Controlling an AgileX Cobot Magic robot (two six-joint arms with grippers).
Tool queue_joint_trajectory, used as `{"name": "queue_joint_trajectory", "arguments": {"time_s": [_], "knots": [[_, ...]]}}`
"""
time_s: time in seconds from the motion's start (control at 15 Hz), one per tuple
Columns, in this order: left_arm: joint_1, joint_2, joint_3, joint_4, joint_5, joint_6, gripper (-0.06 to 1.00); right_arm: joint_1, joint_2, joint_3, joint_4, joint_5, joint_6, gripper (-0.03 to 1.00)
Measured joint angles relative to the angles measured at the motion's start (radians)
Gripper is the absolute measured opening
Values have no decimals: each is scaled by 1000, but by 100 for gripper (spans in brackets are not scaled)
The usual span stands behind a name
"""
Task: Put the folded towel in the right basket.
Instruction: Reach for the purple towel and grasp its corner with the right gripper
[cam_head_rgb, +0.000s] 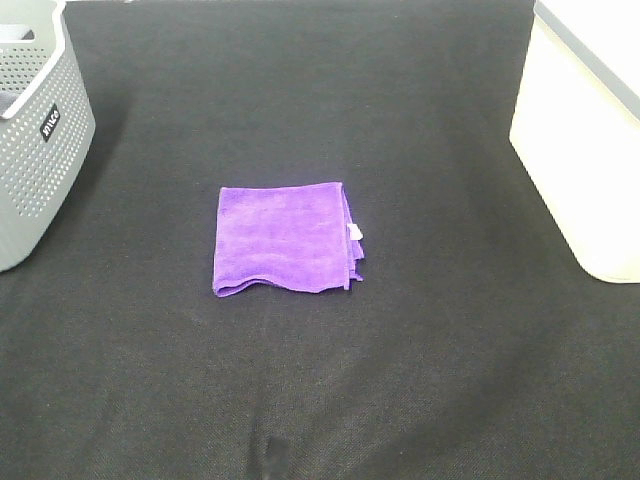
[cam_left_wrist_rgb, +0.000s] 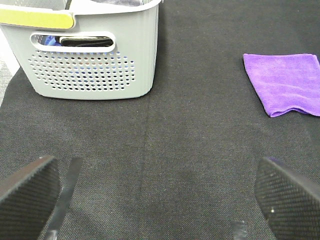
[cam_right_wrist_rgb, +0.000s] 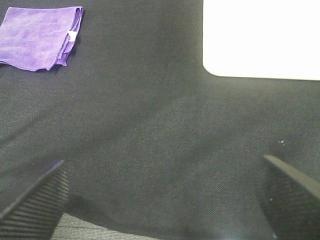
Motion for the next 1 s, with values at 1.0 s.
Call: {"name": "queue_joint_trajectory", "arguments": {"time_s": [1.0], "knots": [[0,0,0,0,0,0,99,264,1501,-1010,434,20,79,96]]}}
